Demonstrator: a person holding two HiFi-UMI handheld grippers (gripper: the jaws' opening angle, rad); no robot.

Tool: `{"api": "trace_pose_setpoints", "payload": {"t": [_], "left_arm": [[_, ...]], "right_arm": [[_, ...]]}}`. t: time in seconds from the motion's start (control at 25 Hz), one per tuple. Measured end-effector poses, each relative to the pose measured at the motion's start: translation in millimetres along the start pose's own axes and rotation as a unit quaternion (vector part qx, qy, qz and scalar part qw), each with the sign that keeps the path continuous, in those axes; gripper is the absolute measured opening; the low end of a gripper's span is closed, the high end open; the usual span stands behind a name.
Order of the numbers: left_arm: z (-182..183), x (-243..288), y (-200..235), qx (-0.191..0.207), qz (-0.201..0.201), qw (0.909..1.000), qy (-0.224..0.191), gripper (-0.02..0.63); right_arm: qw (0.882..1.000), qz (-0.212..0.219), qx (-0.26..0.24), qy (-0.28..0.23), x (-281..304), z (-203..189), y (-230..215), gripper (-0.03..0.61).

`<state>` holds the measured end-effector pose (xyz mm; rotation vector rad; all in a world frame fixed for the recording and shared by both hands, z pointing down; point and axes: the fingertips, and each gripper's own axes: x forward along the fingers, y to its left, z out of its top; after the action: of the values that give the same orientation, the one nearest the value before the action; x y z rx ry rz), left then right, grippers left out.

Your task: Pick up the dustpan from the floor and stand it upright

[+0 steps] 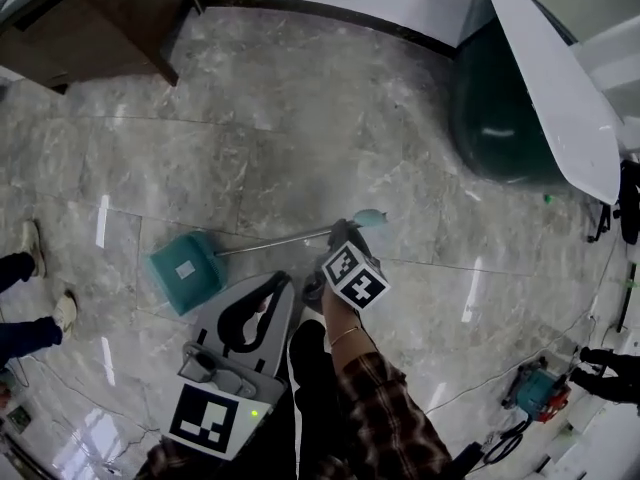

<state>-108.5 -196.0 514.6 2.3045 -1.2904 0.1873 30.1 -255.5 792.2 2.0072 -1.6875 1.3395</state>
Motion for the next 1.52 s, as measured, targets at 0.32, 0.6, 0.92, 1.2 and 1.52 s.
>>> {"api": "trace_pose_setpoints", "payload": {"t": [0.32, 0.6, 0.92, 1.2, 1.52], "left_arm": [[46, -71, 21, -0.039, 0.062, 0.9966, -0.037, 0.022], [67, -101, 30, -0.057, 0.086, 0.9932, -0.054, 0.021], [74, -106, 33, -0.055, 0.089, 0.9922, -0.067, 0.021], [86, -91, 28, -0.045, 0.073, 0.9938, -0.070, 0.021], [87, -77, 23, -0.041, 0.055, 0.9952, -0.069, 0.021]], "right_arm": [[0.989, 0.075, -0.127, 0.008, -54, -6, 114, 0.097], [0.969, 0.112, -0.218, -0.017, -89, 3, 163, 0.094], [0.942, 0.124, -0.305, -0.058, -112, 24, 172, 0.094], [0.937, 0.096, -0.323, -0.091, -122, 55, 147, 0.091], [0.923, 0.110, -0.359, -0.086, -127, 45, 150, 0.092]]}}
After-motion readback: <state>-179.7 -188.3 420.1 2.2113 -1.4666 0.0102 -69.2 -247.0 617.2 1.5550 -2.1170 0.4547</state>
